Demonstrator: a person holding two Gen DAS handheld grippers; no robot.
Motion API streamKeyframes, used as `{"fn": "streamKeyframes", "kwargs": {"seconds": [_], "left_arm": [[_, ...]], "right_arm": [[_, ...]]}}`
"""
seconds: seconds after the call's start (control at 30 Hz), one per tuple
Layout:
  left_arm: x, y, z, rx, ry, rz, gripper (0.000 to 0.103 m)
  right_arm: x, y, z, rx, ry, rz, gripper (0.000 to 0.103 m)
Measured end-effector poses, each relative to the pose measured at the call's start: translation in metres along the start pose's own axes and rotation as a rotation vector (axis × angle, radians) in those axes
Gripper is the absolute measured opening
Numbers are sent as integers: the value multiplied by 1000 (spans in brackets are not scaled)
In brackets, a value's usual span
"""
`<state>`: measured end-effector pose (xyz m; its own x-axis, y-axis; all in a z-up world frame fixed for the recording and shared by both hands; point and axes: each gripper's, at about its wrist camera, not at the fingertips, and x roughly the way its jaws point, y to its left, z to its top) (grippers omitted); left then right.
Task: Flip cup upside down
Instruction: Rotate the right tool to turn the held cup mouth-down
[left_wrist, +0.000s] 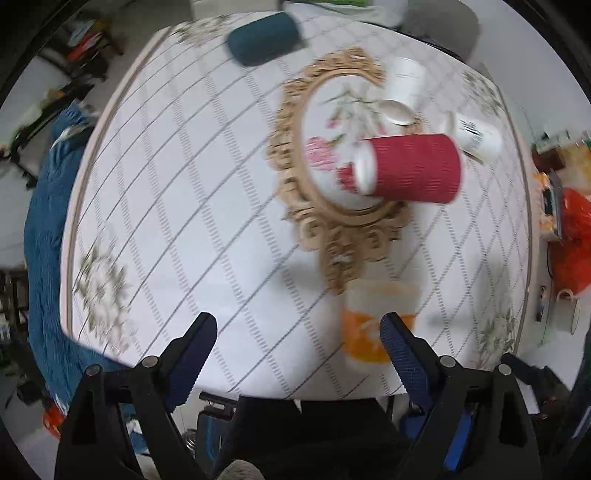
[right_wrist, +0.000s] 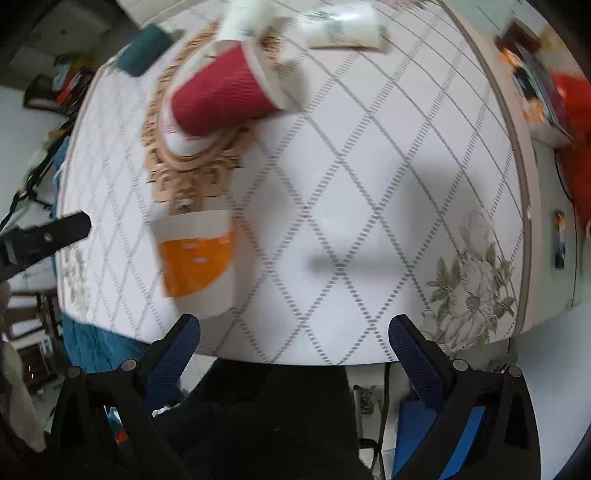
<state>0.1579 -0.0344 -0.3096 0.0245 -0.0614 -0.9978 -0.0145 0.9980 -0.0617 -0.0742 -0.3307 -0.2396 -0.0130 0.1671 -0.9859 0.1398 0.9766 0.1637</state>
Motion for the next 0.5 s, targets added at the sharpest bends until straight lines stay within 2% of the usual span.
{"fn": "streamKeyframes", "kwargs": {"seconds": [0.1,0.2,0.37,0.5], "left_arm": [[0,26,-10,-61,14,4,90],[-2,49,-19,-118,14,17,90],[-4,82,-30,-200,12,10,90],[-4,96,-34,-231,-1,13,90]], "right_arm": [[1,30,14,-41,-2,6,103],[26,77,30,-64,-3,7,103],[35,113,39,-119,16,7,103],[27,137,42,-216,27,-24,103]]}}
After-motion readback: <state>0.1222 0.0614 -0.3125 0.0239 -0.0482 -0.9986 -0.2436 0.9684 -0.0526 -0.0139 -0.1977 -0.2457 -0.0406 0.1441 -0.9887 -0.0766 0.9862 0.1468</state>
